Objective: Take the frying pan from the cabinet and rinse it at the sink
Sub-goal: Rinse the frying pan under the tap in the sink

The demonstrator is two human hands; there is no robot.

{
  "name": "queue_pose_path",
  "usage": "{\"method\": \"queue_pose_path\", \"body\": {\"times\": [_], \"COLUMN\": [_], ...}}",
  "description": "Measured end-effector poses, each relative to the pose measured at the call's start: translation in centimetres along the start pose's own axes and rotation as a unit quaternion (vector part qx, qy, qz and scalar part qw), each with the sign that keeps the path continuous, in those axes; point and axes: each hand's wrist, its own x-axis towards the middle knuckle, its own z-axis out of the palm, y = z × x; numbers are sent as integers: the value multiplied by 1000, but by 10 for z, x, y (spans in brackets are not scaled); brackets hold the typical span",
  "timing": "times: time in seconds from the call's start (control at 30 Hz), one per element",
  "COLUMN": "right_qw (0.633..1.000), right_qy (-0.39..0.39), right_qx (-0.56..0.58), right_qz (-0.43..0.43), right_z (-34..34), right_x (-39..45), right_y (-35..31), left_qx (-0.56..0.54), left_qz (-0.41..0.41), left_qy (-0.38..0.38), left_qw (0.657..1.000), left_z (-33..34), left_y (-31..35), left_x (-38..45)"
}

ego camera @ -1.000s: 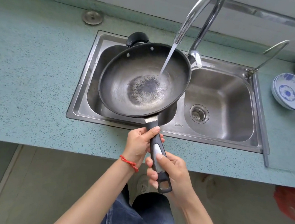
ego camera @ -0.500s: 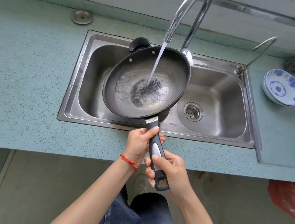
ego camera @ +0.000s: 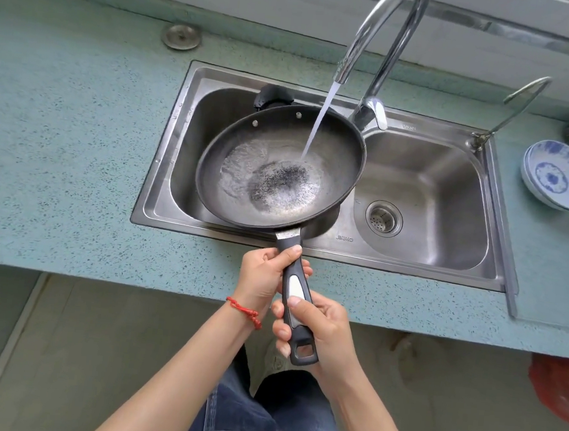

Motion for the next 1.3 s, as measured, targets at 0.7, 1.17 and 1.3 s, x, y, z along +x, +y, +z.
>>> {"method": "queue_pose_path", "body": {"times": [0.7, 1.17, 1.3], "right_qw": [998, 998, 994], "right_qy": [-2, -4, 11], "right_qx": [58, -52, -93], "right_qz": [5, 37, 49], "right_z": [16, 20, 20], "right_x": [1, 44, 58], "right_y": [19, -4, -5], "left_qx": [44, 72, 90], "left_qz": [0, -28, -41], "left_qy": [17, 21, 40], "left_qw": [999, 997, 994], "left_z": [-21, -29, -36], "left_y": [-2, 15, 14], "left_x": [-1, 40, 56]}}
